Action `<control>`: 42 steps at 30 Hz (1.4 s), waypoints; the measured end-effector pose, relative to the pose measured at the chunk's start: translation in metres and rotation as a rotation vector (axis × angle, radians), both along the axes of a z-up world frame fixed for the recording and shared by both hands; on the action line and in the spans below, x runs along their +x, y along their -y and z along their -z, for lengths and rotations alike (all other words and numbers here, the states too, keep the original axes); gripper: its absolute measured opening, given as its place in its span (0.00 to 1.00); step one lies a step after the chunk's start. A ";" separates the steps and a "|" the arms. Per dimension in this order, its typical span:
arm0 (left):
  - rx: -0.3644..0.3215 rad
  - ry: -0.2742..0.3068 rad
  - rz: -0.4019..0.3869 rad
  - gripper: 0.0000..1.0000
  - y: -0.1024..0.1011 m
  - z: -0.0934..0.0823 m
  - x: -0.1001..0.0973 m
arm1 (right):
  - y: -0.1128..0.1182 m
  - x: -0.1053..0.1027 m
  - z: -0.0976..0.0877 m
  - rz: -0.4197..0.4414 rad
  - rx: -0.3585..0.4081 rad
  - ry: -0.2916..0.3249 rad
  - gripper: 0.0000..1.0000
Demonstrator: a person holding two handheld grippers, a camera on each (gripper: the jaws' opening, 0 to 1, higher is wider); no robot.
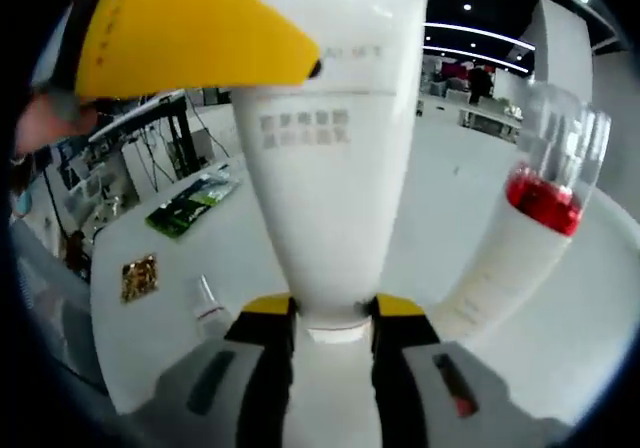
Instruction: Arrange the skincare products in the storage area until every visible bottle or jar stands upright without overlapping.
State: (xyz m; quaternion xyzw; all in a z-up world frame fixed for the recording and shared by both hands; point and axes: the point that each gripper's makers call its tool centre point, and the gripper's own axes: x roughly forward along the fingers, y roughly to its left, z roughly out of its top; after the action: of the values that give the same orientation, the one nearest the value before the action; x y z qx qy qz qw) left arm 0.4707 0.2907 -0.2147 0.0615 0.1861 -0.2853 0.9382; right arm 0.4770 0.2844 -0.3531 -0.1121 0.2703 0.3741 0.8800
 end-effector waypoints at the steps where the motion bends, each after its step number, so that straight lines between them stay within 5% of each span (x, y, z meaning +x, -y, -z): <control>1: -0.041 0.024 -0.023 0.32 -0.007 -0.010 -0.004 | 0.000 0.000 0.000 0.001 -0.002 0.002 0.28; 4: -0.121 0.079 -0.097 0.32 -0.030 -0.022 -0.018 | 0.000 0.001 0.000 0.013 -0.001 0.009 0.28; 8: -0.071 0.124 -0.216 0.32 -0.072 -0.003 -0.043 | -0.001 0.003 0.000 0.048 -0.006 0.020 0.29; 12: -0.030 0.099 -0.282 0.31 -0.095 0.024 -0.061 | -0.001 0.007 0.001 0.100 -0.010 0.034 0.29; 20: 0.002 0.064 -0.354 0.30 -0.118 0.046 -0.061 | 0.001 0.011 0.001 0.204 -0.007 0.039 0.29; 27: -0.057 0.051 -0.357 0.30 -0.117 0.040 -0.059 | 0.005 0.017 0.001 0.239 -0.020 0.029 0.29; 42: -0.017 0.095 -0.365 0.30 -0.119 0.032 -0.055 | 0.014 0.028 0.002 0.339 -0.042 0.034 0.29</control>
State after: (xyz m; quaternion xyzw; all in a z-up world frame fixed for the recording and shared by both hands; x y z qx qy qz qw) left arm 0.4161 0.4098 -0.2472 0.0324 0.1471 -0.1085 0.9826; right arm 0.5046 0.2706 -0.3549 -0.0894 0.2784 0.2127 0.9323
